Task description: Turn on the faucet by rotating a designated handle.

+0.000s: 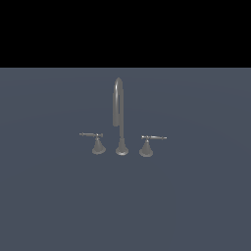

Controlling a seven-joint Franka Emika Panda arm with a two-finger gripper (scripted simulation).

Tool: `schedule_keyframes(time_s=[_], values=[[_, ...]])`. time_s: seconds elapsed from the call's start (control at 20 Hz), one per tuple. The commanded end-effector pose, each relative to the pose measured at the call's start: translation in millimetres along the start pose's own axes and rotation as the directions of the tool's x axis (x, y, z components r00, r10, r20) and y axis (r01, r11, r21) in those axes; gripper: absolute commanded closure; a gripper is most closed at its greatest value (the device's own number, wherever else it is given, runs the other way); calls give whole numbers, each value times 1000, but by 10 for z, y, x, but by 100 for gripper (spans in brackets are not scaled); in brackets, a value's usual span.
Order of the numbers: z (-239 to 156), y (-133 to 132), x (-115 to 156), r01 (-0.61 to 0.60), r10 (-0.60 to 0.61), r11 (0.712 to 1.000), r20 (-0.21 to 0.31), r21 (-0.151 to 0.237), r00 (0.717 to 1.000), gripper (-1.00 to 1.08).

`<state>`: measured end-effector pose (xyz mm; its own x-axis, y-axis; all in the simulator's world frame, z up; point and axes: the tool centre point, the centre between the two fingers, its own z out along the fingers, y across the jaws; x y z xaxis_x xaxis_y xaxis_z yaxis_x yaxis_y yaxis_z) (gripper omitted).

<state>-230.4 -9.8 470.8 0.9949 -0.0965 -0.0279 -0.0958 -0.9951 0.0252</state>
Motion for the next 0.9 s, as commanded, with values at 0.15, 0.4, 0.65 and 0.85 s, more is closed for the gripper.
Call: schedule_keyframes(time_s=[0.15,0.4,0.65,0.85], values=[[138,71,247,-112,112,993,-2,-41,994,108],[329,166,540,-241,241,967,-14,-86,970,108],[557,269,831,-364,362,923,-34,-124,931,108],[760,352,1049,-453,450,880,-53,-146,891,108]])
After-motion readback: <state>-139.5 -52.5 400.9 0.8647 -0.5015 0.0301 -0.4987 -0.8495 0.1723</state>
